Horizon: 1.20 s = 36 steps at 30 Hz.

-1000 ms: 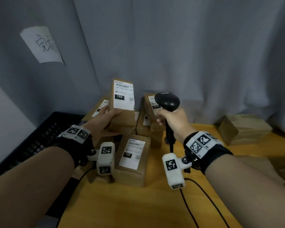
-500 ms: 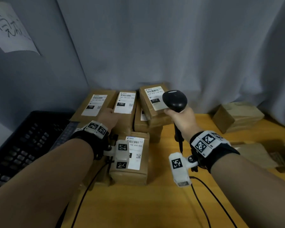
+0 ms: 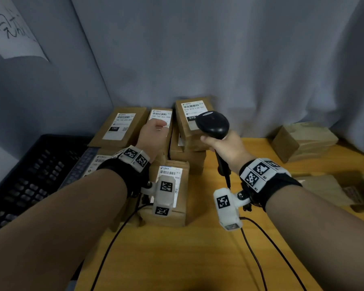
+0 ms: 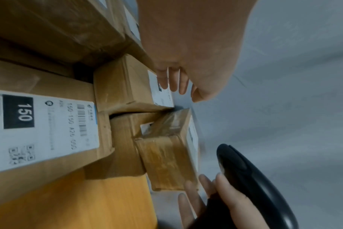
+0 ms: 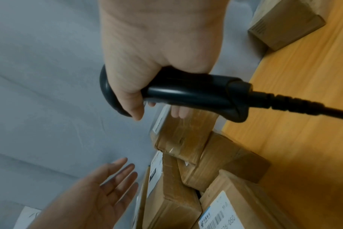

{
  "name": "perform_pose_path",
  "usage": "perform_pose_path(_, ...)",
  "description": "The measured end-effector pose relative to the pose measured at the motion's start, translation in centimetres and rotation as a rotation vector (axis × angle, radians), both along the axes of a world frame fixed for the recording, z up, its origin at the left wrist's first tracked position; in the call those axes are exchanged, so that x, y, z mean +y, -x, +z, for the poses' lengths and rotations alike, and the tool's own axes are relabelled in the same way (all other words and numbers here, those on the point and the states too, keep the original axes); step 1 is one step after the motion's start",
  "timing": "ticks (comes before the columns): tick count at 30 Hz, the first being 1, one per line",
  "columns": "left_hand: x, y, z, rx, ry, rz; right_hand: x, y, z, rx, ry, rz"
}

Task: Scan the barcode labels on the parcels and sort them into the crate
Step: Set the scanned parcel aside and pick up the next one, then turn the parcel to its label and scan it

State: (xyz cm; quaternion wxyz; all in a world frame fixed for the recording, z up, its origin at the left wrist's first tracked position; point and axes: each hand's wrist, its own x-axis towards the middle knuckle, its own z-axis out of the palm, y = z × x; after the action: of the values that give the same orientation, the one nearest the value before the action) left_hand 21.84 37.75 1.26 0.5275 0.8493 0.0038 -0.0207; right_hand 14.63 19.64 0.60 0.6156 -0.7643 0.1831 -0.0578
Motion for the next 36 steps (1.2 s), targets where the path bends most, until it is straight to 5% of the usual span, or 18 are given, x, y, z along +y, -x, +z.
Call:
perform_pose_path(14,-15.1,6.5,1.2,0.046,0.031,-0.183,-17.1,10.4,0.4,0.091,0.018,-0.17)
perform_pose_path(24,-28.2,13.2,-5.1,0.139,-0.053,-0.234,-34.3,18.7,-3.7,0.367,0.151,-0.247)
perform_pose_path(33,-33.2,15.7,-11.0,0.408,-0.15,-0.243,-37.0,20.2,-9.6,0.507,0.068,-0.202)
perform_pose_path(36,-33.7,16.4,-12.5,0.579,-0.252,-0.376,-36.6,20.4,-11.3,0.476,0.019,-0.197)
